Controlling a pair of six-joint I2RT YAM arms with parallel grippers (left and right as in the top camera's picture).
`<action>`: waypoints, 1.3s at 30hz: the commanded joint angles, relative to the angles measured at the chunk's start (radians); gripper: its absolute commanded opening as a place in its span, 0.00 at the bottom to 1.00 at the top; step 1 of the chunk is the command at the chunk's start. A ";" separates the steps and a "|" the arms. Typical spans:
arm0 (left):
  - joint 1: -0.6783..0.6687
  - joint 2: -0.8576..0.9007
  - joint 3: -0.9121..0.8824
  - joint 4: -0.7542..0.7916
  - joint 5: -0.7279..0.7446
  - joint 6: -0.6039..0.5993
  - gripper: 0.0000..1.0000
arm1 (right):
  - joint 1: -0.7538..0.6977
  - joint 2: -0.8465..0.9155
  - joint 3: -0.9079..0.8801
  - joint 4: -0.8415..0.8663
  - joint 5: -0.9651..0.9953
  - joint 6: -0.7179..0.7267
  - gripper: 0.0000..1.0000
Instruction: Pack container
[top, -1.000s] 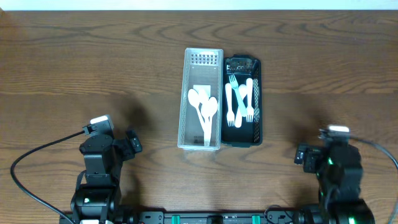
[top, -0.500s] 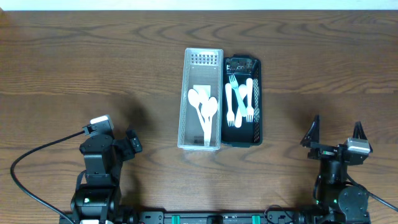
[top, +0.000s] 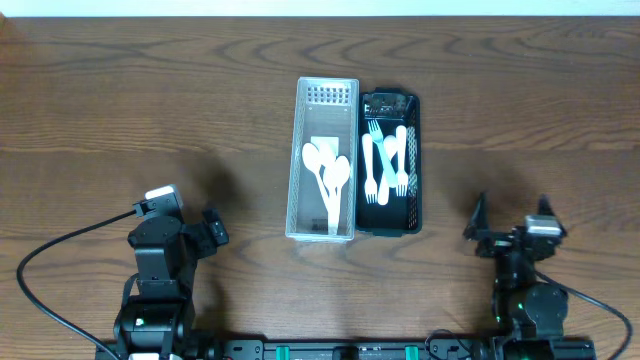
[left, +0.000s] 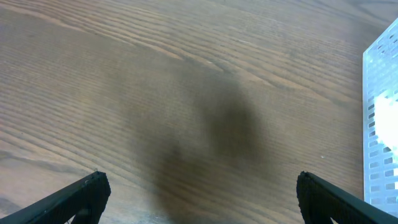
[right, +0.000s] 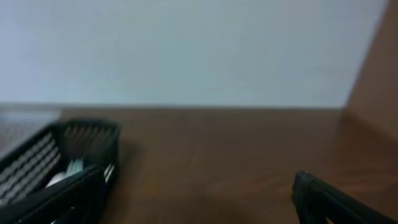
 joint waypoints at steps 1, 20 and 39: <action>-0.005 0.001 -0.004 -0.003 0.002 0.006 0.98 | -0.011 -0.007 -0.002 -0.071 -0.121 -0.003 0.99; -0.005 0.001 -0.004 -0.003 0.002 0.006 0.98 | -0.011 -0.007 -0.002 -0.080 -0.109 -0.004 0.99; -0.001 -0.112 -0.004 -0.117 0.026 0.006 0.98 | -0.011 -0.007 -0.002 -0.080 -0.109 -0.003 0.99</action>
